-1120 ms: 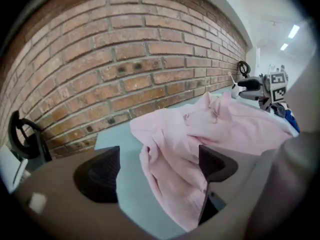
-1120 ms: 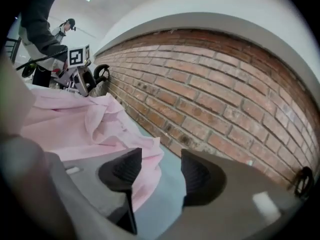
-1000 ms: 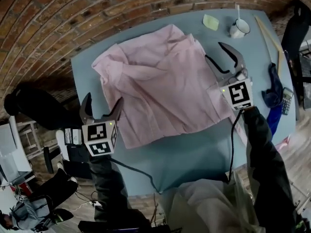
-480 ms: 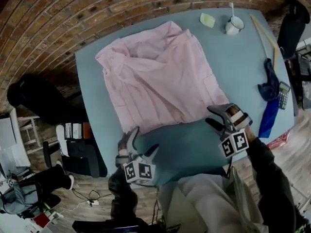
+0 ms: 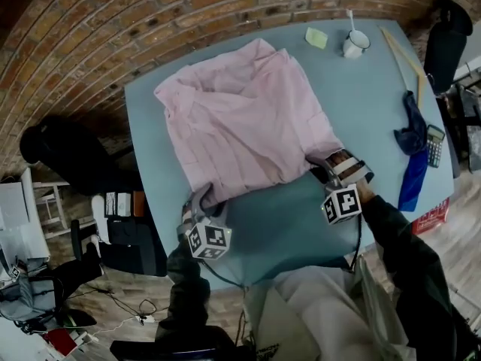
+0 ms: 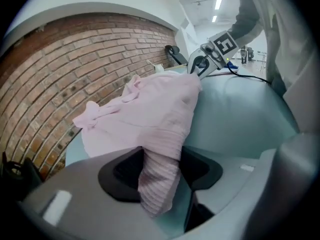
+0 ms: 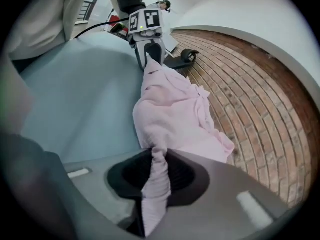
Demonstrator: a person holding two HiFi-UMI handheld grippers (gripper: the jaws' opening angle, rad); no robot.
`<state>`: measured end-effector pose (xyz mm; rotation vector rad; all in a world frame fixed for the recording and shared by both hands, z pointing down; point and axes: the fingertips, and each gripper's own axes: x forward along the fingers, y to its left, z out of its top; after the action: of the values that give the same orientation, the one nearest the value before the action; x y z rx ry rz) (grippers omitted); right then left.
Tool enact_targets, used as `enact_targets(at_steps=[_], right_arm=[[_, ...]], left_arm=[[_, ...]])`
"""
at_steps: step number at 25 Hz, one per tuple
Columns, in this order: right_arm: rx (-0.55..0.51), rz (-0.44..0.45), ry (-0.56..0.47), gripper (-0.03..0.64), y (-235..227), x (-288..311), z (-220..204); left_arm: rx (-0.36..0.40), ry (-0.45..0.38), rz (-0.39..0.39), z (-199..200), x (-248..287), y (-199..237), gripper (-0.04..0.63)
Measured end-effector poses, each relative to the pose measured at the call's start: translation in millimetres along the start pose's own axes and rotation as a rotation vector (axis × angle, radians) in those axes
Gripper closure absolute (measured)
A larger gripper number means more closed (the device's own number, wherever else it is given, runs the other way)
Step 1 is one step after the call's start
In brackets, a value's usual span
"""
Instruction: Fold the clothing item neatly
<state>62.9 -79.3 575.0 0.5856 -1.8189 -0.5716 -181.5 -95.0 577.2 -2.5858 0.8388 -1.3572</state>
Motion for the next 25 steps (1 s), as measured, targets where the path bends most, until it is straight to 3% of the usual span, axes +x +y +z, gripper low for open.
enact_targets(at_steps=[3,5,11,14,16,20,25], right_arm=[[0.132,0.052,0.001,0.555,-2,-5,0],[0.191,0.115,0.005,0.558,4,-16,1],[0.262,0.293,0.025,0.558,46,-88,-4],[0.327,0.390,0.027,0.560,70,-133,-4],[0.352,0.411,0.020,0.560,74,-157,1],[0.347,0.294,0.014,0.561,27,-180,20],[0.302,0.074,0.006,0.562,-81,-157,25]], left_arm=[[-0.011,-0.005,0.021,1,3,1,0.438],[-0.028,0.012,-0.007,1,-5,-5,0.489],[-0.044,0.060,-0.250,-15,-73,-74,0.499],[-0.094,0.053,-0.383,-16,-120,-109,0.500],[-0.138,0.024,-0.416,-7,-146,-116,0.502],[-0.211,-0.071,-0.315,26,-176,-75,0.505],[-0.263,-0.165,-0.111,62,-175,29,0.505]])
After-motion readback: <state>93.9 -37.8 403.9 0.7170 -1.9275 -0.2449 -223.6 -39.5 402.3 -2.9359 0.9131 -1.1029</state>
